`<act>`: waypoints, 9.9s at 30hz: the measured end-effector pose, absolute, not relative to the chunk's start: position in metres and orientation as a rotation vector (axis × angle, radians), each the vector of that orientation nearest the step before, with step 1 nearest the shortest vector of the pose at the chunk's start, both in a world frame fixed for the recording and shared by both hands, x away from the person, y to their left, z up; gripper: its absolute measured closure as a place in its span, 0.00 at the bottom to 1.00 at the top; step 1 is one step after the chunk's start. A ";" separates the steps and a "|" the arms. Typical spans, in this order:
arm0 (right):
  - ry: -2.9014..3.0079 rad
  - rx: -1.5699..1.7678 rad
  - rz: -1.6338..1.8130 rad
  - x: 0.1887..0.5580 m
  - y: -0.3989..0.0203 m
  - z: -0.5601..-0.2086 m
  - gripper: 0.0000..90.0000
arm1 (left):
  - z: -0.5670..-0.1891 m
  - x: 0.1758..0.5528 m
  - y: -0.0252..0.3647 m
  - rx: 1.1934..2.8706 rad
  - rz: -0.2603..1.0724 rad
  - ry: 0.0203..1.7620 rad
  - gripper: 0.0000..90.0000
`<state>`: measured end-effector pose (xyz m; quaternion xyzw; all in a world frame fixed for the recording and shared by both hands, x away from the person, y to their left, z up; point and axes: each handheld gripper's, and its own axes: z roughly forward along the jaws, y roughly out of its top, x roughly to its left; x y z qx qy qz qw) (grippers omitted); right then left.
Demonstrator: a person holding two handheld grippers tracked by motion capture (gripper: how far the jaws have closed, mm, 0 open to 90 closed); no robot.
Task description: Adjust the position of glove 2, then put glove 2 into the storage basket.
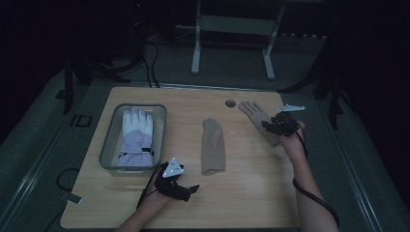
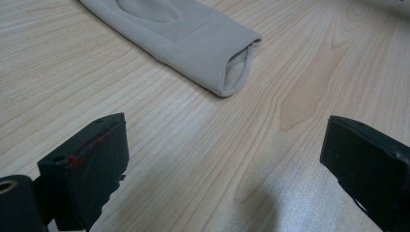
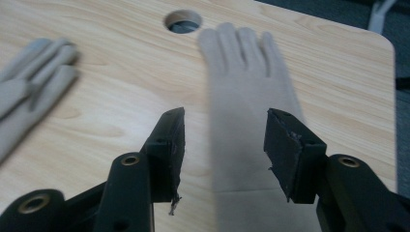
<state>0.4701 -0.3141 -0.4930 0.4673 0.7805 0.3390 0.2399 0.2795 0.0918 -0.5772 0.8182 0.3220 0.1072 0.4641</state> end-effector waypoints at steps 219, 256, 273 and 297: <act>2.293 1.245 1.220 0.391 -0.160 -0.518 0.16 | -0.577 0.276 0.088 2.038 0.315 0.779 0.04; 2.346 1.388 1.250 0.452 -0.180 -0.503 0.30 | -0.547 0.307 0.033 2.211 0.497 0.518 0.13; 2.440 1.531 1.076 0.488 -0.151 -0.546 0.28 | -0.564 0.332 0.004 2.346 0.468 0.465 0.31; 2.477 1.455 1.058 0.482 -0.144 -0.534 0.73 | -0.553 0.336 0.013 2.326 0.439 0.558 0.90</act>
